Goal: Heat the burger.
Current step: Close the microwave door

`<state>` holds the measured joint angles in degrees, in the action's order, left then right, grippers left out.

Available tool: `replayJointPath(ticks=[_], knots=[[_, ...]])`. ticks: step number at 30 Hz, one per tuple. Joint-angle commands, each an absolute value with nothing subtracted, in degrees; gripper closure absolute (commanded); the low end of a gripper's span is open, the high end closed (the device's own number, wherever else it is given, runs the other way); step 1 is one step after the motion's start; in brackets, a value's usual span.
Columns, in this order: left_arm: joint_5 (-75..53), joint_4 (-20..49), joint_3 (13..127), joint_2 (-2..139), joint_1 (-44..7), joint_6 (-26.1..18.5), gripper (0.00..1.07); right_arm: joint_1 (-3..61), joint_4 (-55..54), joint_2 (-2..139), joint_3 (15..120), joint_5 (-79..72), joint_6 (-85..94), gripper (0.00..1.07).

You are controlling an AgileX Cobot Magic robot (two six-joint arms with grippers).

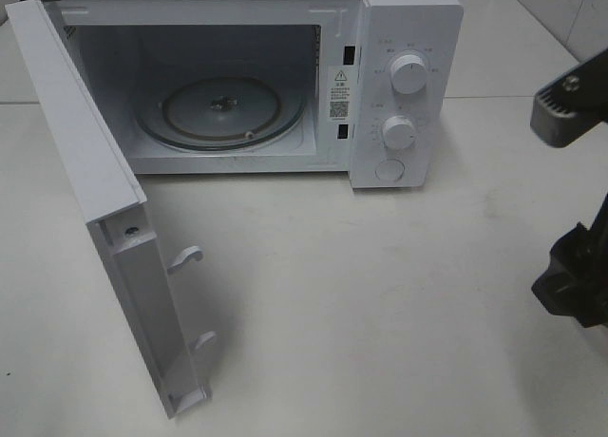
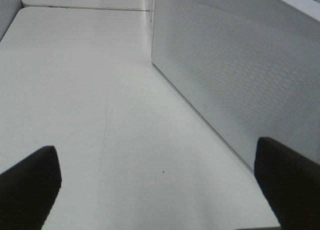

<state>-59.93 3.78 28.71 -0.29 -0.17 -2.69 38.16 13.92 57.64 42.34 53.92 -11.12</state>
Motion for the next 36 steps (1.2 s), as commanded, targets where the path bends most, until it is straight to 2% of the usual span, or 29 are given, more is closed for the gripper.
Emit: replayJointPath(ticks=[1, 14, 17, 19, 20, 22, 26, 28, 31, 34, 36], knots=[[-59.4, 4.0, 28.5, -1.4, 0.1, -2.7, 0.09, 38.3, 10.8, 52.0, 43.8, 56.9, -7.8, 0.3], [-59.4, 4.0, 28.5, -1.4, 0.1, -2.7, 0.09, 37.9, 10.3, 35.9, 43.4, 61.3, -7.8, 0.31], [-59.4, 4.0, 28.5, -1.4, 0.1, -2.7, 0.09, 35.9, 10.3, 32.3, 43.4, 61.4, -7.8, 0.31], [-59.4, 4.0, 28.5, -1.4, 0.1, -2.7, 0.09, 30.8, 10.2, 27.3, 43.4, 61.8, -7.8, 0.31], [-59.4, 4.0, 28.5, -1.4, 0.1, -2.7, 0.09, 30.8, 10.2, 27.3, 43.4, 61.8, -7.8, 0.31], [-59.4, 4.0, 28.5, -1.4, 0.1, -2.7, 0.09, 26.9, 10.2, 24.1, 43.4, 61.9, -7.8, 0.31], [-59.4, 4.0, 28.5, -1.4, 0.1, -2.7, 0.09, 23.8, 10.1, 21.0, 43.0, 61.9, -7.8, 0.31], [-59.4, 4.0, 28.5, -1.4, 0.1, -2.7, 0.09, 20.0, 9.7, 17.5, 40.6, 61.9, -7.8, 0.31], [-59.4, 4.0, 28.5, -1.4, 0.1, -2.7, 0.09, 18.7, 9.7, 16.0, 39.5, 61.8, -7.8, 0.31], [-59.4, 4.0, 28.5, -1.4, 0.1, -2.7, 0.09, 13.0, 9.7, 9.9, 34.9, 59.8, -7.8, 0.31], [-59.4, 4.0, 28.5, -1.4, 0.1, -2.7, 0.09, 12.1, 9.7, 8.5, 33.9, 59.2, -7.8, 0.31]])
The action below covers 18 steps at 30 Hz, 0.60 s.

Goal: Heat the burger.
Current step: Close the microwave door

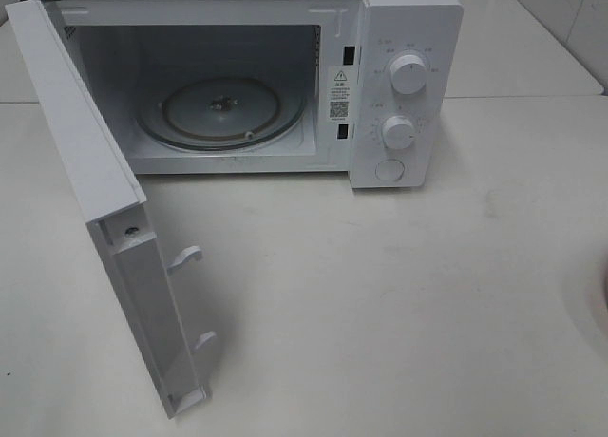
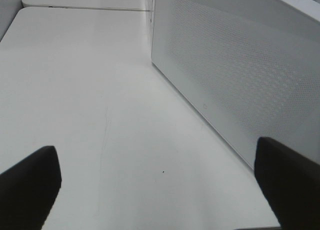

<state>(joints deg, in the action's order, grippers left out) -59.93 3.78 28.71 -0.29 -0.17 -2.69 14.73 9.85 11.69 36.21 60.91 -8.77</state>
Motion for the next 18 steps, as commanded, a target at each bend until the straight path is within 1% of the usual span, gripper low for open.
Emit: replayJointPath(ticks=[1, 4, 10, 12, 18], knots=[[-59.4, 4.0, 28.5, -1.4, 0.1, -2.7, 0.09, 12.1, 9.7, 8.5, 33.9, 59.2, -7.8, 0.31], [-59.4, 4.0, 28.5, -1.4, 0.1, -2.7, 0.09, 9.0, 7.9, 3.7, 29.8, 58.7, -7.4, 0.31], [-59.4, 4.0, 28.5, -1.4, 0.1, -2.7, 0.09, 6.6, 6.9, -0.5, 29.0, 59.5, -6.1, 0.31], [-59.4, 4.0, 28.5, -1.4, 0.1, -2.7, 0.09, 4.9, 6.8, -1.8, 29.0, 59.5, -6.0, 0.31], [-59.4, 4.1, 28.5, -1.4, 0.1, -2.7, 0.09, 4.8, 6.8, -1.8, 29.0, 59.5, -6.0, 0.31]])
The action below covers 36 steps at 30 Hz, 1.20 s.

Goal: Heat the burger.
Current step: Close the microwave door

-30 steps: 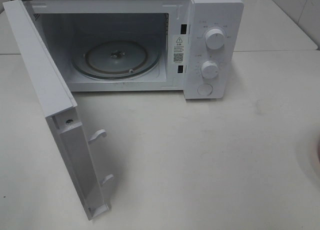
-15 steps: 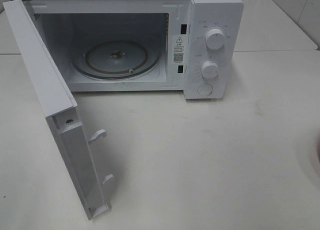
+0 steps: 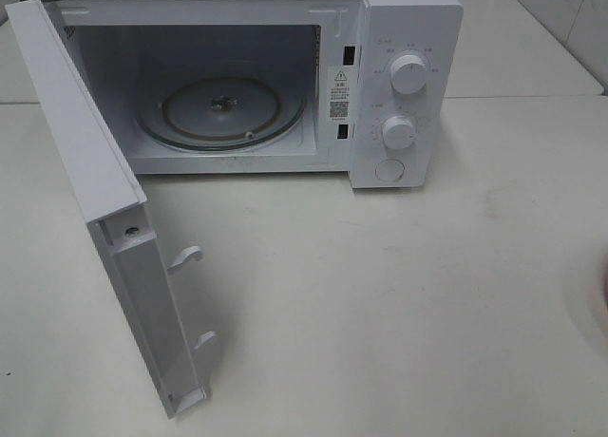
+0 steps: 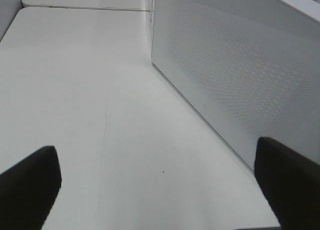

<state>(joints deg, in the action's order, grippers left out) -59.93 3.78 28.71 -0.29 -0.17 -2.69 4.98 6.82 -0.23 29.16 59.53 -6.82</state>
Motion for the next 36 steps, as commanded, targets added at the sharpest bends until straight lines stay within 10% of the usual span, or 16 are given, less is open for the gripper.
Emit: replayJointPath(ticks=[1, 36], knots=[[-59.4, 4.1, 28.5, -1.4, 0.1, -2.7, 0.09, 4.8, 6.8, -1.8, 29.0, 59.5, -6.0, 0.32], [-59.4, 4.1, 28.5, -1.4, 0.1, -2.7, 0.09, 4.8, 6.8, -1.7, 29.0, 59.5, -6.0, 0.32]])
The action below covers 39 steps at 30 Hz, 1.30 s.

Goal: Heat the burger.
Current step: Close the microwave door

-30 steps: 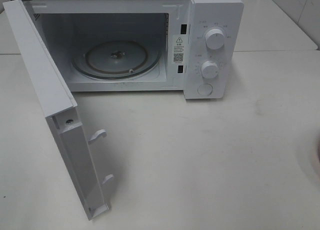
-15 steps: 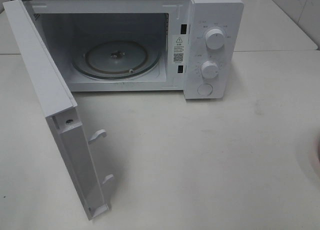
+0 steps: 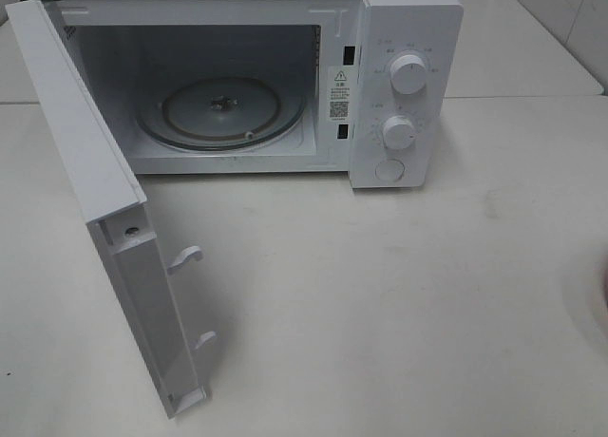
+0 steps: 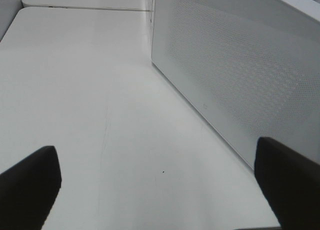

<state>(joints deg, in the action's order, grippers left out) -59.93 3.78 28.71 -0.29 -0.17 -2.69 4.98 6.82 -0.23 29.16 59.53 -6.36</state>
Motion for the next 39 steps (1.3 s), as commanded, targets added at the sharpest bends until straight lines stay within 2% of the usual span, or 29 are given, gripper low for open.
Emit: replayJointPath(ticks=[1, 17, 25, 27, 28, 29, 30, 32, 33, 34, 35, 36, 38, 39], knots=[[-59.4, 4.1, 28.5, -1.4, 0.1, -2.7, 0.09, 4.8, 6.8, -1.7, 29.0, 59.5, -6.0, 0.32], [-59.0, 4.3, 28.9, -1.0, 0.1, -2.7, 0.09, 4.8, 6.8, -1.7, 29.0, 59.5, -6.0, 0.32], [-52.9, 4.5, 30.1, 4.8, 0.1, -2.5, 0.12, 4.8, 6.8, -1.7, 29.0, 59.5, -6.0, 0.32], [-48.0, 4.5, 30.1, 9.2, 0.1, -2.5, 0.28, 4.8, 6.8, -1.7, 29.0, 59.5, -6.0, 0.32], [-48.0, 4.5, 30.1, 9.2, 0.1, -2.5, 0.28, 4.8, 6.8, -1.7, 29.0, 59.5, -6.0, 0.32], [-47.0, 4.5, 30.1, 10.4, 0.1, -2.5, 0.36, 4.8, 6.8, -1.7, 29.0, 59.5, -6.0, 0.32], [-47.0, 4.5, 30.1, 10.4, 0.1, -2.5, 0.36, 4.8, 6.8, -1.7, 29.0, 59.5, -6.0, 0.32], [-44.5, 4.6, 30.1, 15.6, 0.1, -2.5, 0.66, 4.8, 6.8, -1.7, 29.0, 59.5, -6.0, 0.32], [-44.5, 4.6, 30.1, 15.6, 0.1, -2.5, 0.66, 4.8, 6.8, -1.7, 29.0, 59.5, -6.0, 0.32], [-43.7, 4.6, 30.1, 17.1, 0.1, -2.5, 0.74, 4.8, 6.8, -1.7, 29.0, 59.5, -6.0, 0.32], [-41.6, 4.6, 29.7, 20.1, 0.1, -2.5, 0.9, 4.8, 6.8, -1.7, 29.0, 59.5, -6.0, 0.32], [-41.6, 4.6, 29.7, 20.1, 0.1, -2.5, 0.9, 4.8, 6.8, -1.7, 29.0, 59.5, -6.0, 0.32], [-37.3, 4.5, 28.1, 24.5, 0.1, -2.8, 1.07, 4.8, 6.8, -1.7, 29.0, 59.5, -6.0, 0.32], [-37.3, 4.5, 28.1, 24.5, 0.1, -2.8, 1.07, 4.8, 6.8, -1.7, 29.0, 59.5, -6.0, 0.32]])
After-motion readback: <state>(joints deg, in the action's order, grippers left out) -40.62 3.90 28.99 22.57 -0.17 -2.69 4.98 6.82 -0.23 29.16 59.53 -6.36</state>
